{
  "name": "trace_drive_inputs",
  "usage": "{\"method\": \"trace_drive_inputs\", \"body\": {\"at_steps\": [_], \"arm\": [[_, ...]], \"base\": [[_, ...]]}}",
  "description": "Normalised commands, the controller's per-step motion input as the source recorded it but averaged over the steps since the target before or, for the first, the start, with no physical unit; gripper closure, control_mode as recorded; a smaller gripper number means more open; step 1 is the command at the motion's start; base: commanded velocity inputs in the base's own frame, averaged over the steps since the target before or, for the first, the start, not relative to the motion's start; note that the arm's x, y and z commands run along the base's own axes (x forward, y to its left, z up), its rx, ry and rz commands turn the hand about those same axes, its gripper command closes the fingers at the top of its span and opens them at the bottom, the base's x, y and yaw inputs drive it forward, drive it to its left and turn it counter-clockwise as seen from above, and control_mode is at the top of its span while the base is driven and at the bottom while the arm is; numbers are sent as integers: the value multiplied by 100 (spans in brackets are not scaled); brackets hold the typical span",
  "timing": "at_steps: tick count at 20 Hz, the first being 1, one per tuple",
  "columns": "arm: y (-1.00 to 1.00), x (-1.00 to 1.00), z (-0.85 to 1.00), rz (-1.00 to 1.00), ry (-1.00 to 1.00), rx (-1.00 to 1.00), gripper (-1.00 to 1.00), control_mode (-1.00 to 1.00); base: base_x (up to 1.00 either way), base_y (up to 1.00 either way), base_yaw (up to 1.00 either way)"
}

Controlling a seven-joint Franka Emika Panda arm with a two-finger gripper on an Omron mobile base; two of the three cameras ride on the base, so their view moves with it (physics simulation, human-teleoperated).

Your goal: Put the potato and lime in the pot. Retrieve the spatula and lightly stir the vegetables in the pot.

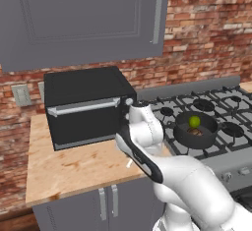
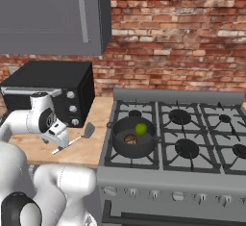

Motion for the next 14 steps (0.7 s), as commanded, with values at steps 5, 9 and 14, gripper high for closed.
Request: {"method": "trace_drive_inputs", "body": {"at_steps": [5,9,14], "arm": [[3,54,-31,0,0,0,-100,-100],[9,45,0,5,7,0,-100,-100],[7,20,0,5,23,-1,-100,-100]], "base": [[0,0,0],[0,0,0],[0,0,0]]}}
